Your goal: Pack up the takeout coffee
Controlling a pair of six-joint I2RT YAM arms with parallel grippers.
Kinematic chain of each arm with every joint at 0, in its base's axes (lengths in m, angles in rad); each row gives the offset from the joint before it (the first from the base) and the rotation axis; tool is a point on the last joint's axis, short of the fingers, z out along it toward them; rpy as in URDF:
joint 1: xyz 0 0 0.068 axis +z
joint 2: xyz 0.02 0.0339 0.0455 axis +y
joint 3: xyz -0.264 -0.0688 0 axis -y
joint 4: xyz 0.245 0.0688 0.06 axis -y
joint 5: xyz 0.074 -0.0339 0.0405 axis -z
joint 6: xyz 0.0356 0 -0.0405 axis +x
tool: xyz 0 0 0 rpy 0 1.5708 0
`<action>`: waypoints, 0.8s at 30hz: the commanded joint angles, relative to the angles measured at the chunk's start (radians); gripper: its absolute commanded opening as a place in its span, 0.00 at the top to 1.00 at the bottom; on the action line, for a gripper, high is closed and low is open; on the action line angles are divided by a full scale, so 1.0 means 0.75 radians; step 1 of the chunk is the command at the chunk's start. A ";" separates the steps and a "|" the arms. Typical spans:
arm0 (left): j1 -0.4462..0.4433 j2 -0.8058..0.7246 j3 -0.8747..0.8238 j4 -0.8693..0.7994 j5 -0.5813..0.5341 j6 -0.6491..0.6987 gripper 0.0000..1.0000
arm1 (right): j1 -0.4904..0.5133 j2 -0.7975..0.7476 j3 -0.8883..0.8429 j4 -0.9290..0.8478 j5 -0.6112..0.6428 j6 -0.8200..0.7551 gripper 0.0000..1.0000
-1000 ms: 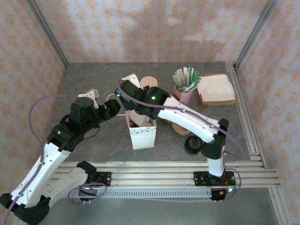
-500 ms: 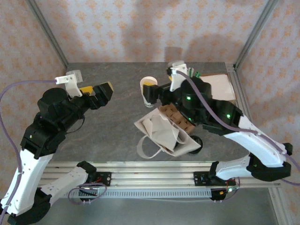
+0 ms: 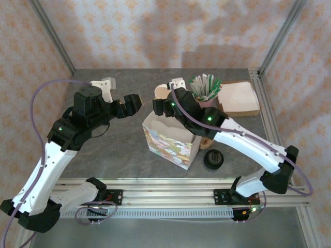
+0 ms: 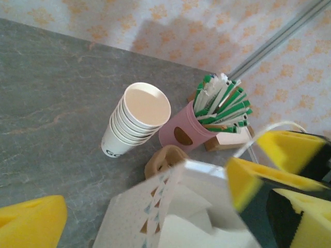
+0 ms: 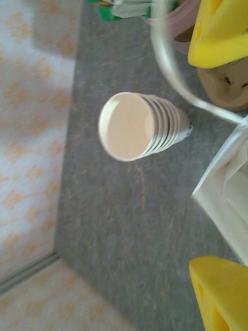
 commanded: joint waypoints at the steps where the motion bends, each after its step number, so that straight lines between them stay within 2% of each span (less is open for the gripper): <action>1: -0.009 -0.056 0.001 -0.069 0.017 0.062 0.00 | -0.013 -0.008 0.016 0.105 -0.083 0.062 0.08; 6: -0.008 -0.048 0.015 -0.127 -0.004 0.088 0.00 | -0.012 0.029 0.134 0.084 -0.203 0.073 0.08; 12: -0.007 -0.031 0.052 -0.125 -0.082 0.106 0.00 | -0.006 -0.035 0.227 0.099 -0.275 0.050 0.00; 14: -0.007 -0.029 0.073 -0.107 -0.115 0.113 0.00 | -0.003 -0.079 0.243 0.117 -0.292 0.021 0.01; 17: -0.008 -0.004 0.106 -0.092 -0.118 0.119 0.00 | -0.012 -0.147 0.219 0.161 -0.259 0.003 0.01; 20: -0.008 0.030 0.106 -0.075 -0.041 0.105 0.00 | -0.018 -0.153 0.174 0.153 -0.216 0.011 0.01; 24: -0.008 0.046 0.086 -0.079 -0.040 0.084 0.00 | -0.017 -0.137 0.036 0.216 -0.245 0.108 0.00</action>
